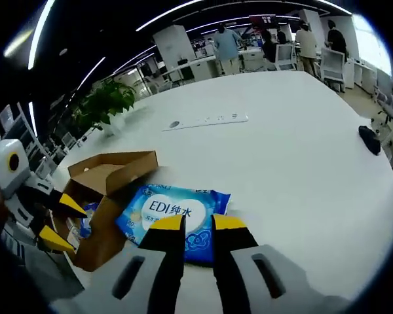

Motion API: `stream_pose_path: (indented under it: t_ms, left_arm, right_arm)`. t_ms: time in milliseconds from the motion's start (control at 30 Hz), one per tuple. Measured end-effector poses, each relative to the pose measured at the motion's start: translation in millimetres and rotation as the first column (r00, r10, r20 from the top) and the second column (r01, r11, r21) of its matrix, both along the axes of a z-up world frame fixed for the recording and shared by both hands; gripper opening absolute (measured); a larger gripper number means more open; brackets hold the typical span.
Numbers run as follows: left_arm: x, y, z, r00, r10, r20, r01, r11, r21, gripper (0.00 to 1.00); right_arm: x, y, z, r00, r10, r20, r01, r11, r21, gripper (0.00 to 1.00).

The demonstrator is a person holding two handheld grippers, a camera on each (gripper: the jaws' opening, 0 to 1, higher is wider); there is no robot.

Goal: Operate the shoe box by opening the lid, removing the specified soft item, and placing it in the target area until the item is outside and the box remains undamaged.

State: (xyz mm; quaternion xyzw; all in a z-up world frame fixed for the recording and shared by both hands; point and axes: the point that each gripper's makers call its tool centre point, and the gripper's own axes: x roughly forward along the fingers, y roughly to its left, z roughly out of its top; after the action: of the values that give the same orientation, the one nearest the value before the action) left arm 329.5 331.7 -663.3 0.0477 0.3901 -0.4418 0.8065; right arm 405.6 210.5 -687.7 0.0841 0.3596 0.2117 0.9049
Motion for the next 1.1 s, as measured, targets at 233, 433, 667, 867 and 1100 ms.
stream_pose_path:
  t_ms: [233, 433, 667, 867, 1100]
  left_arm:
    - [1.2, 25, 1.9, 0.999, 0.040, 0.001, -0.040, 0.999, -0.009, 0.37]
    - [5.7, 50, -1.2, 0.998, 0.058, 0.025, -0.059, 0.998, 0.016, 0.38]
    - [6.9, 77, -7.7, 0.994, 0.112, 0.009, -0.112, 0.993, 0.027, 0.38]
    - [4.8, 92, -14.2, 0.991, 0.131, 0.000, -0.131, 0.990, 0.046, 0.38]
    - [2.7, 108, -22.4, 0.988, 0.155, -0.013, -0.154, 0.986, 0.066, 0.38]
  right_arm:
    - [-9, 16, 20.6, 0.999, 0.036, 0.017, -0.037, 0.999, 0.016, 0.16]
    - [-18, 31, 31.8, 0.997, 0.073, 0.025, -0.074, 0.997, 0.015, 0.17]
    - [-29, 47, 36.8, 0.993, 0.116, 0.024, -0.117, 0.993, 0.013, 0.18]
    - [-34, 57, 36.7, 0.990, 0.142, 0.018, -0.142, 0.990, 0.012, 0.18]
    - [-39, 70, 33.4, 0.986, 0.167, 0.008, -0.167, 0.986, 0.020, 0.18]
